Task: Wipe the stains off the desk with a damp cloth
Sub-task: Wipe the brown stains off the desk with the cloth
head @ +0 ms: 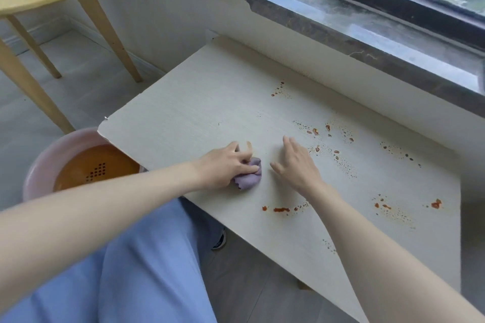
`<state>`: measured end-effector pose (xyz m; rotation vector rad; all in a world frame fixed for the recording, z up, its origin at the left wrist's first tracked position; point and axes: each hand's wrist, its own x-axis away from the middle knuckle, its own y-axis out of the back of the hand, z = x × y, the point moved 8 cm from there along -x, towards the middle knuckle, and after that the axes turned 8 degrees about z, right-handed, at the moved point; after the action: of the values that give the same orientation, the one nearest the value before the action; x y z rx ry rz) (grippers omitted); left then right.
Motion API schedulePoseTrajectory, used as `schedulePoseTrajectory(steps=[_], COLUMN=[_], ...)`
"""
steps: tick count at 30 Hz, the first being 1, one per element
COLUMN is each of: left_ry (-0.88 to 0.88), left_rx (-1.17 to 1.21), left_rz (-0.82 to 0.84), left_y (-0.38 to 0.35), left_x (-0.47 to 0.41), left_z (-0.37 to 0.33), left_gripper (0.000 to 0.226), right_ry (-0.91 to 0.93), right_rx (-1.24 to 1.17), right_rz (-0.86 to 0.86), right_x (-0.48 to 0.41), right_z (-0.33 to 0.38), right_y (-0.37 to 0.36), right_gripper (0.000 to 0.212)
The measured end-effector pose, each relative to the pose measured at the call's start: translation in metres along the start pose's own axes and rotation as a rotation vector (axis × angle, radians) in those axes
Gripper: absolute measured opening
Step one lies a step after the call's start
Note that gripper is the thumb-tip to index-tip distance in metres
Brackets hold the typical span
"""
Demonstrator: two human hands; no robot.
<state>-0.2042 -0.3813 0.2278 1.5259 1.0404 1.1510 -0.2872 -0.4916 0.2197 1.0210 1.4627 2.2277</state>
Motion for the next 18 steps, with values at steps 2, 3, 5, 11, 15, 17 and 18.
schedulePoseTrajectory(steps=[2, 3, 5, 11, 15, 17, 18], left_ry=[0.014, 0.132, 0.395, 0.237, 0.236, 0.374, 0.403], left_rx=[-0.018, 0.010, 0.139, 0.042, 0.171, 0.279, 0.281], left_rz=[0.030, 0.039, 0.010, 0.045, 0.028, -0.070, -0.096], left_y=[-0.001, 0.001, 0.008, 0.001, -0.001, 0.004, 0.005], left_x=[-0.004, -0.008, -0.014, -0.018, -0.018, -0.020, -0.021], left_z=[0.020, 0.036, 0.057, 0.017, 0.052, 0.063, 0.059], left_gripper=[0.055, 0.053, 0.049, 0.056, 0.057, 0.053, 0.051], right_ry=[0.019, 0.026, 0.030, 0.021, 0.002, -0.003, -0.005], right_rx=[0.053, 0.072, 0.073, 0.065, 0.061, 0.055, 0.058], right_rz=[0.095, 0.139, 0.189, 0.215, 0.241, 0.253, 0.260], right_x=[-0.008, -0.012, -0.016, -0.019, -0.019, -0.019, -0.018], right_z=[-0.001, -0.001, -0.001, -0.006, -0.004, -0.003, -0.004], right_y=[-0.010, -0.016, -0.024, -0.026, -0.025, -0.025, -0.024], right_gripper=[0.083, 0.084, 0.083, 0.082, 0.083, 0.083, 0.083])
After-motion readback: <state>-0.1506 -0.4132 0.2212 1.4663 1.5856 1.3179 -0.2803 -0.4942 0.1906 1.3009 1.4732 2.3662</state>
